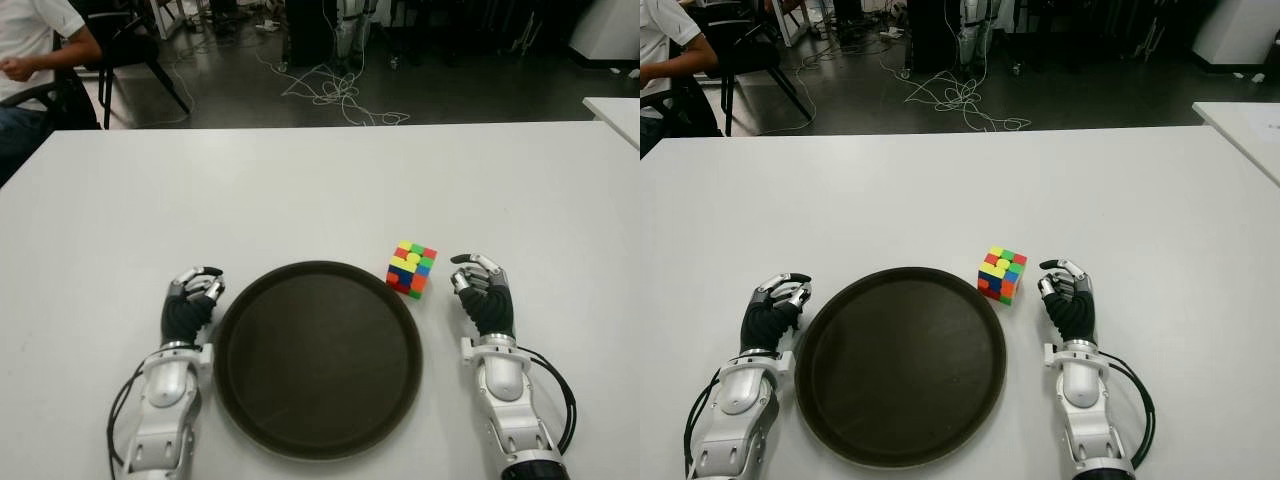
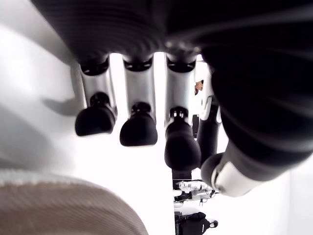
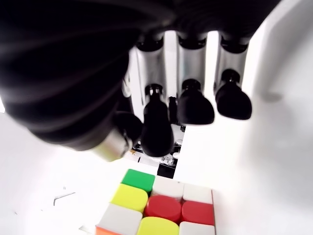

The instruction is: Pick up the Rubik's Cube and put it in the plate

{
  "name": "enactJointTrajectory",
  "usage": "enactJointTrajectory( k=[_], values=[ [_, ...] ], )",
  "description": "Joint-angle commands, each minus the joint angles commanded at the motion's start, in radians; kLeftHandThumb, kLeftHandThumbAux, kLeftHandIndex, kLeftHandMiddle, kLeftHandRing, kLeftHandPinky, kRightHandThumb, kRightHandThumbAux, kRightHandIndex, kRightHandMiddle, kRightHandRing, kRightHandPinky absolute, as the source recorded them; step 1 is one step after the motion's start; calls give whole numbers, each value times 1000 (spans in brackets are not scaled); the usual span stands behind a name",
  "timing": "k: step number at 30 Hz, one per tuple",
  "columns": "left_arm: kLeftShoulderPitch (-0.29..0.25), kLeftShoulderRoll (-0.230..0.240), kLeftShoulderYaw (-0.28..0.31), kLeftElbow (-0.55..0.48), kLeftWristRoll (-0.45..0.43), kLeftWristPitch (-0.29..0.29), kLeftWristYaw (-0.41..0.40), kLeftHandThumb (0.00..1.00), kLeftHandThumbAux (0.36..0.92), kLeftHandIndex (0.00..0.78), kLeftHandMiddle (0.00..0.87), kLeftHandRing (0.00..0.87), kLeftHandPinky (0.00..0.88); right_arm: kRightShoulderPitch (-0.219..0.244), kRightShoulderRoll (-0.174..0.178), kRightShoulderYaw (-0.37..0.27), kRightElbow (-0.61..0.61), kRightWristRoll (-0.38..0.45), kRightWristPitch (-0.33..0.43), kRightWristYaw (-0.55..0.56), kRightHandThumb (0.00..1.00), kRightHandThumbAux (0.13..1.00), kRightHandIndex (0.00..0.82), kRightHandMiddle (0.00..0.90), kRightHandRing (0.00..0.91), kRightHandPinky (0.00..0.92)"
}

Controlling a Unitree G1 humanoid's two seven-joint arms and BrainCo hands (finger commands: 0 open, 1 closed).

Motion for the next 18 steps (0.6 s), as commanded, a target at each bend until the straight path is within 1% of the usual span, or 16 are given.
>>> enactJointTrajectory(
  k=[10,18],
  values=[
    [0,2,-2,5,2,-10,-1,711,704,444,804,815,803,2,-2,-1,2,15,-10,19,681,731,437,807,814,809],
    [3,1,-4,-4,6,0,3,710,704,444,802,811,802,2,1,-4,1,17,-9,15,682,731,436,807,815,808]
  ],
)
